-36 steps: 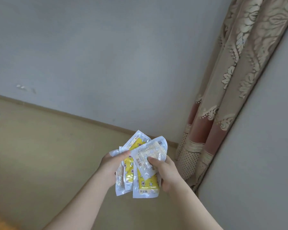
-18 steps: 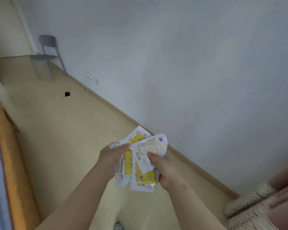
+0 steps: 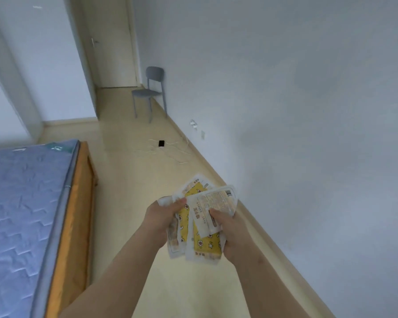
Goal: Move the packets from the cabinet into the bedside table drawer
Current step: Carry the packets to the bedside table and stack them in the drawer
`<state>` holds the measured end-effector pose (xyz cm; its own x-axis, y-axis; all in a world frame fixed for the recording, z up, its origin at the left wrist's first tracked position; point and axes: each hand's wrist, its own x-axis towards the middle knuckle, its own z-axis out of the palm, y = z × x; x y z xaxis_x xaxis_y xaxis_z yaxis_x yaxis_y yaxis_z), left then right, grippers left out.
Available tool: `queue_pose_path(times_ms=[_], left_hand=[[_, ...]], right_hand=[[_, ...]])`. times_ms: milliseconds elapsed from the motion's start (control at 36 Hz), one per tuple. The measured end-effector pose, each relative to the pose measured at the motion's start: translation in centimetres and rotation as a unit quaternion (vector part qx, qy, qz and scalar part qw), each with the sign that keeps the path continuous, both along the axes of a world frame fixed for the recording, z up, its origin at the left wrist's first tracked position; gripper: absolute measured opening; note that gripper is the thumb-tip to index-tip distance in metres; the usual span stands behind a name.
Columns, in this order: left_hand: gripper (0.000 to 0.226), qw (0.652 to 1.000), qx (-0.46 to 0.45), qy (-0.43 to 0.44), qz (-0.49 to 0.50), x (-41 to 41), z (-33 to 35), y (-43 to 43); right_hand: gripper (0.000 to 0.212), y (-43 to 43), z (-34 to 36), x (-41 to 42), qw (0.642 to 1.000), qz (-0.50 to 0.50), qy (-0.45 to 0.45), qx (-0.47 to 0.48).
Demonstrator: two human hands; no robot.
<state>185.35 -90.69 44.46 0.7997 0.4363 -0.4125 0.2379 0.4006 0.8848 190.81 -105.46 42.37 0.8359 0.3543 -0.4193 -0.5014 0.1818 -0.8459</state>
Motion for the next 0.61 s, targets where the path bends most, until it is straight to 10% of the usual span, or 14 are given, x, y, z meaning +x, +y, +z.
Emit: queue_pose_path(times_ms=[611], left_hand=[[0.028, 0.98, -0.037, 0.036, 0.192, 28.6, -1.0, 28.0]], right_hand=[[0.025, 31.5, -0.1, 33.0, 0.979, 0.191, -0.028, -0.058]])
